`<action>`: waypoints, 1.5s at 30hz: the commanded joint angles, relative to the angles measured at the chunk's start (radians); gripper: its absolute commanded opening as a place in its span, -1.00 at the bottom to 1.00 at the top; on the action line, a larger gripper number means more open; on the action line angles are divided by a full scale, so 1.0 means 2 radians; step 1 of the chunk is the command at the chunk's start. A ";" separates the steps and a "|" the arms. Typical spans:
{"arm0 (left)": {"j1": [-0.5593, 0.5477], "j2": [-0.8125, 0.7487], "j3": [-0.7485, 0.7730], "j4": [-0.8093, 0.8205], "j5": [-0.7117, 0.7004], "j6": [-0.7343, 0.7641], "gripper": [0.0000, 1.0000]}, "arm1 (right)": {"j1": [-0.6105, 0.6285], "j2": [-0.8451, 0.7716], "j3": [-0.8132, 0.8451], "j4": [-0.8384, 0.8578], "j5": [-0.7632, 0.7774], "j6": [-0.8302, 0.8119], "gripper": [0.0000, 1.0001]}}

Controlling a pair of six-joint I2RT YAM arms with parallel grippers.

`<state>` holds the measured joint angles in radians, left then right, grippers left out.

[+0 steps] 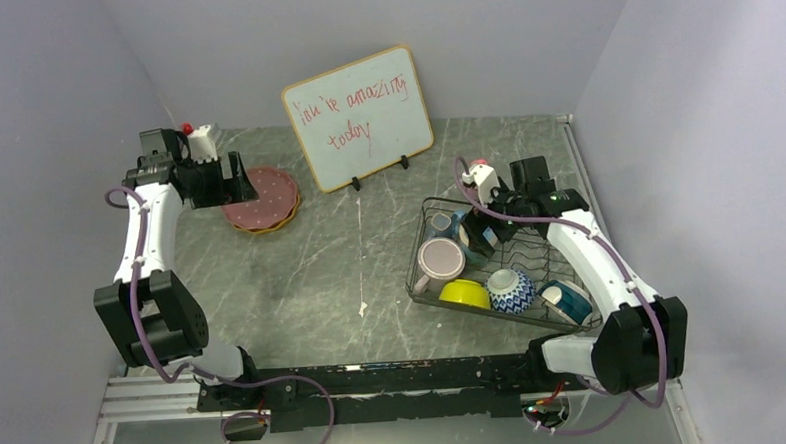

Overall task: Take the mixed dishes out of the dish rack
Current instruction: Pick up the cup from the dish rack.

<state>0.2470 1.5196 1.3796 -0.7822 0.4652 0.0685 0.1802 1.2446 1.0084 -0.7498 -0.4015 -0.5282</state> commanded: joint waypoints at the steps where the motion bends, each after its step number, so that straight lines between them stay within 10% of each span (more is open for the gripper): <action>1: -0.001 -0.030 -0.012 0.022 0.045 -0.011 0.88 | 0.008 0.014 0.019 0.021 -0.004 0.004 0.98; 29: -0.002 -0.029 -0.019 0.036 0.071 -0.006 0.88 | 0.011 0.052 -0.017 0.057 -0.009 -0.001 0.96; 45: -0.001 -0.042 -0.005 0.029 0.064 0.010 0.86 | 0.011 -0.016 0.002 0.039 0.007 0.009 -0.31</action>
<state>0.2470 1.4807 1.3308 -0.7380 0.5789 0.0673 0.1993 1.3087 0.9913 -0.6998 -0.3965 -0.5228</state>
